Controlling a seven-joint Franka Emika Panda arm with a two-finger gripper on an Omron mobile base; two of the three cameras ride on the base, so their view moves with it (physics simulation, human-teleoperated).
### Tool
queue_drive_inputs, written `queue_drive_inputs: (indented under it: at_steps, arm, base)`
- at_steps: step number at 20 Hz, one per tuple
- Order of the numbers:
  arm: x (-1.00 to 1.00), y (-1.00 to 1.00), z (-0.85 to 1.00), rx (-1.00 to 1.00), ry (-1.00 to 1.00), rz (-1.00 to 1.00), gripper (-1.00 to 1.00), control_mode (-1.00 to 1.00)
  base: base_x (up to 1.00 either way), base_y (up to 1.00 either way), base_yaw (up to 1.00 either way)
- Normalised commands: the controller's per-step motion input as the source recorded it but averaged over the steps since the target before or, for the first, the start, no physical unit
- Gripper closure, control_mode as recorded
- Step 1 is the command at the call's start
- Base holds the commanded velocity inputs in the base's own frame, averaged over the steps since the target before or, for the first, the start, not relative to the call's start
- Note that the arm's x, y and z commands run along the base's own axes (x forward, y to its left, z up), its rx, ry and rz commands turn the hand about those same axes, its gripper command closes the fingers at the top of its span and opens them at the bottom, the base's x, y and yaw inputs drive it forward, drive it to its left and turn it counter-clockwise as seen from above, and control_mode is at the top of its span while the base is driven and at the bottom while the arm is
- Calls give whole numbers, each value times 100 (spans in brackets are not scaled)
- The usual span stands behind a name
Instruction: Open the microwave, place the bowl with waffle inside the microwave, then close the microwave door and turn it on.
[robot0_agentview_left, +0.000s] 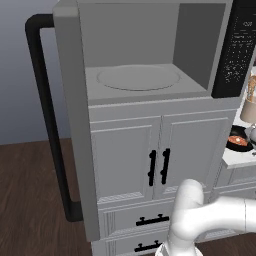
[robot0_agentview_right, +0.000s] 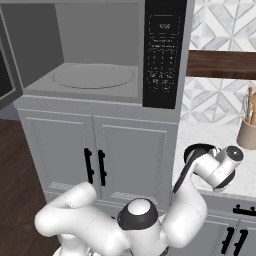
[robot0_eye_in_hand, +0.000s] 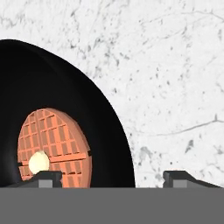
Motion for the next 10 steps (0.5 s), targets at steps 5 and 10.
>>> queue_drive_inputs:
  at_steps: [5,10]
  arm:
    - [0,0,0,0,0,0,100,-100]
    - [-1,0,0,0,0,0,100,-100]
  base:
    - [0,0,0]
    - [0,0,0]
